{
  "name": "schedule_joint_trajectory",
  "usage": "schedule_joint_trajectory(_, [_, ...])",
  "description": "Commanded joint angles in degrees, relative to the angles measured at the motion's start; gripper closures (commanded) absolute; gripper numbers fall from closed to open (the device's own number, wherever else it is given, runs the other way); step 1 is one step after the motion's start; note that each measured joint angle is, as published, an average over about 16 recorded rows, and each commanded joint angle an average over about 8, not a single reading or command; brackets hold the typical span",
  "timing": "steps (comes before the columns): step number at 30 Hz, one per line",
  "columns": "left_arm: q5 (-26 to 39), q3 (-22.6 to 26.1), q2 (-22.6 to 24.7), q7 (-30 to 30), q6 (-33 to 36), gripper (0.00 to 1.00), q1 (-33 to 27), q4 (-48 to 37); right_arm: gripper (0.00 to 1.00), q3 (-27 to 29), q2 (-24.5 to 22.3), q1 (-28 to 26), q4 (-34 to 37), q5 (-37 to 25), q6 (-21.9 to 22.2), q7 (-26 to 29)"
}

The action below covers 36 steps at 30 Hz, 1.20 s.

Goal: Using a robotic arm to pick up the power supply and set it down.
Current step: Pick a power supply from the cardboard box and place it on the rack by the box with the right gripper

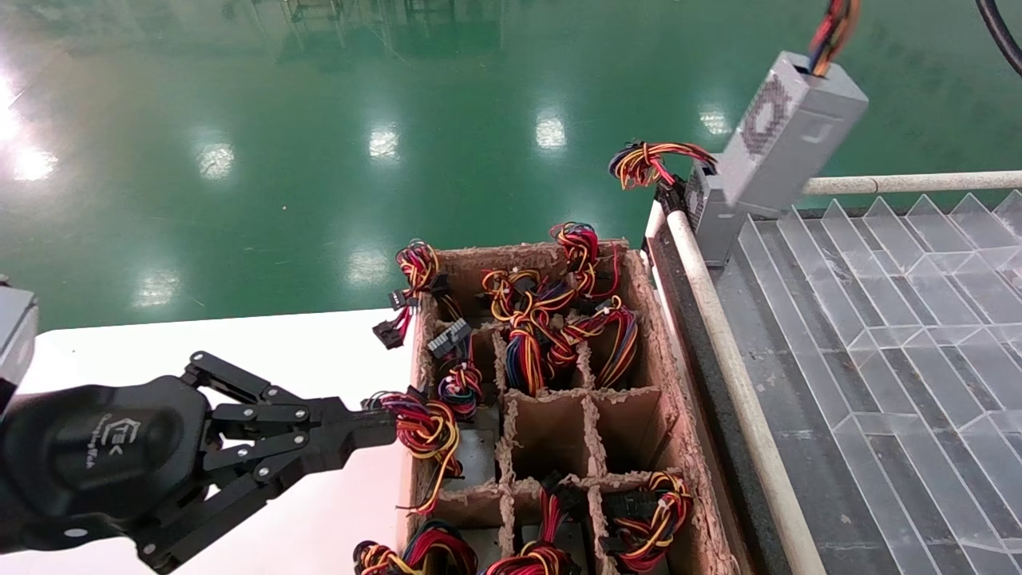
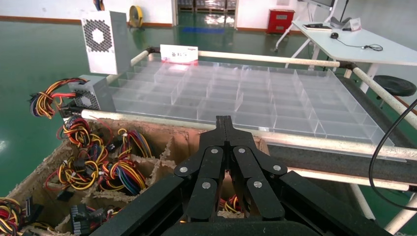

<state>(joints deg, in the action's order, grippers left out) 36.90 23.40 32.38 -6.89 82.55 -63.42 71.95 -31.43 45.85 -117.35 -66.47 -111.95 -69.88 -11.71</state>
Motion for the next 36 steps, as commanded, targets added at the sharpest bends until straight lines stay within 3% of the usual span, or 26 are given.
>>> schedule_joint_trajectory(1, [0.0,0.0,0.0,0.0,0.0,1.00,0.0,0.0,1.00,-0.2,0.1,0.0,2.0,-1.2,1.0,-0.7])
schedule_joint_trajectory(22, [0.0,0.0,0.0,0.0,0.0,1.00,0.0,0.0,1.00,-0.2,5.6,-3.9,36.1,-0.7,10.4,-18.3])
schedule_joint_trajectory(36, [0.0,0.0,0.0,0.0,0.0,1.00,0.0,0.0,1.00,0.9,7.3,-7.5,45.6,1.4,12.0,-26.2])
